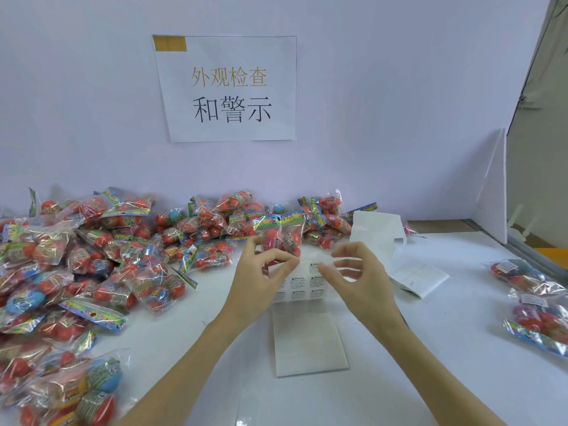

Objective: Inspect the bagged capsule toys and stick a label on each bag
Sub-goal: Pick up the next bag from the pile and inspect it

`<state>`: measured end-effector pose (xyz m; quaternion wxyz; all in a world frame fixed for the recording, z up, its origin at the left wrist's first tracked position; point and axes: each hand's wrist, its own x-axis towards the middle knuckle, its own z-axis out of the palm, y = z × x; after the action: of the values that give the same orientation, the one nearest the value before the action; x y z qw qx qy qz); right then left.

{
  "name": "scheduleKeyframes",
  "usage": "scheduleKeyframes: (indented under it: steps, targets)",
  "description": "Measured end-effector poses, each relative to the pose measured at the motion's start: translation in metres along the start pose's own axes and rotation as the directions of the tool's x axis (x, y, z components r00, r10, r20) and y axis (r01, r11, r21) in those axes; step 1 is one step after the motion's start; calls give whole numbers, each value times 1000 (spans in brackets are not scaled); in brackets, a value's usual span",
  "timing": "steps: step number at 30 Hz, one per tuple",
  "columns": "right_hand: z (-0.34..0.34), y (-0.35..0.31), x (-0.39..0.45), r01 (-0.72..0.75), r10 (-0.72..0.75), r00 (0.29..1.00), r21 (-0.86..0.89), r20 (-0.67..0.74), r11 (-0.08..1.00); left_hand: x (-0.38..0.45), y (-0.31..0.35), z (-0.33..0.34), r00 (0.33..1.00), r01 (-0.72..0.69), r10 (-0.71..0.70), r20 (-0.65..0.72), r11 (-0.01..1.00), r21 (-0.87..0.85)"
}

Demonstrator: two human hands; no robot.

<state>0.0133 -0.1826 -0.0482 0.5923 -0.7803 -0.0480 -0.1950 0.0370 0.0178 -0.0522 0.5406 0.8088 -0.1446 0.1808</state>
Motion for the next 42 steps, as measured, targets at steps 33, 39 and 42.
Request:
scheduleKeyframes:
  steps: [33,39,42]
  targets:
    - [0,-14,-9,132,-147,904,65,403,989,-5,-5,-6,834,-550,467,295,745,377]
    - [6,-6,-6,135,-128,956,-6,266,991,-3,-9,-9,882,-404,288,374,871,281]
    - [5,-4,-4,139,-135,977,-14,167,990,0,-12,-8,921,-308,237,309,928,208]
